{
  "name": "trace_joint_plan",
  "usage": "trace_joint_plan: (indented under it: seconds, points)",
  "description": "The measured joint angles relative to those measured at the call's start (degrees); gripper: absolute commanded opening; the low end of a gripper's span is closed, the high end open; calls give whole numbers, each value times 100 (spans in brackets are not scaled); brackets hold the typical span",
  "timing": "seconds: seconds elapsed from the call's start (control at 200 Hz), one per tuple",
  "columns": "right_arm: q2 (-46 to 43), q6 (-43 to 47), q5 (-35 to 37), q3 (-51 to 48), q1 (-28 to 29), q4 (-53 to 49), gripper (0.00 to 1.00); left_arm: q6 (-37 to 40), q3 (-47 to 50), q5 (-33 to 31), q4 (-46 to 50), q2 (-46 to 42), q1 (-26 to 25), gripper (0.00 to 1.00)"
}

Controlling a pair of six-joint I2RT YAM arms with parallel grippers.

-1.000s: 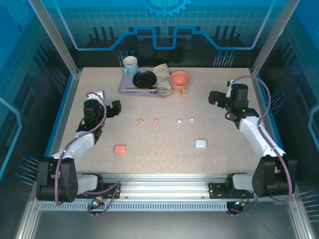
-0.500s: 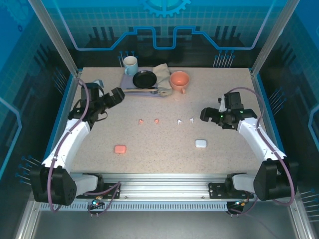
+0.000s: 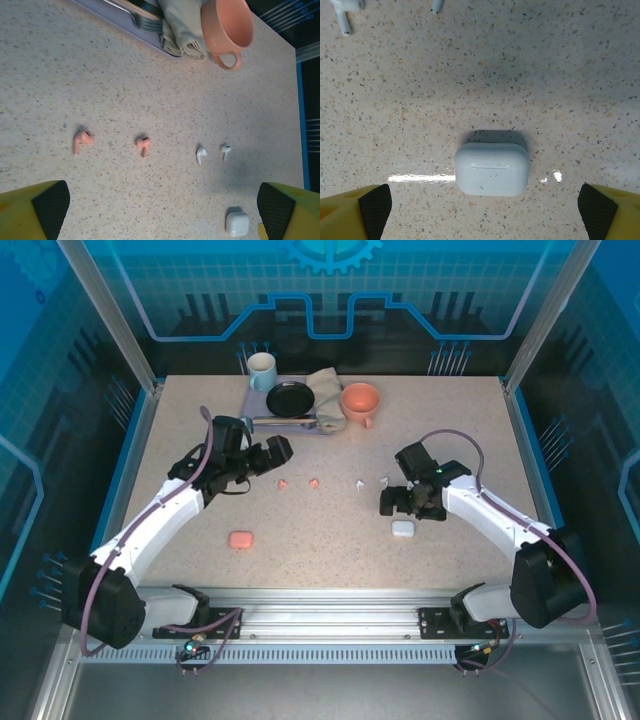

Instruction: Insert the wireless bluetooth earbuds into the charging case

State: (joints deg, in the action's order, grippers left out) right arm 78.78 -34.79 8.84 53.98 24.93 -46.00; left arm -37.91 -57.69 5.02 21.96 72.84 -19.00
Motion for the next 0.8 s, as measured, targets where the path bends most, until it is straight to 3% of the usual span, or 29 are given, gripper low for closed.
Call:
trace_joint_plan:
  seconds: [0.29, 0.8]
  points:
    - [293, -127, 107, 13, 328, -162, 98, -107, -136, -26, 50, 673, -555, 99]
    - [1202, -448, 317, 13, 400, 31, 94, -142, -186, -66, 26, 675, -702, 99]
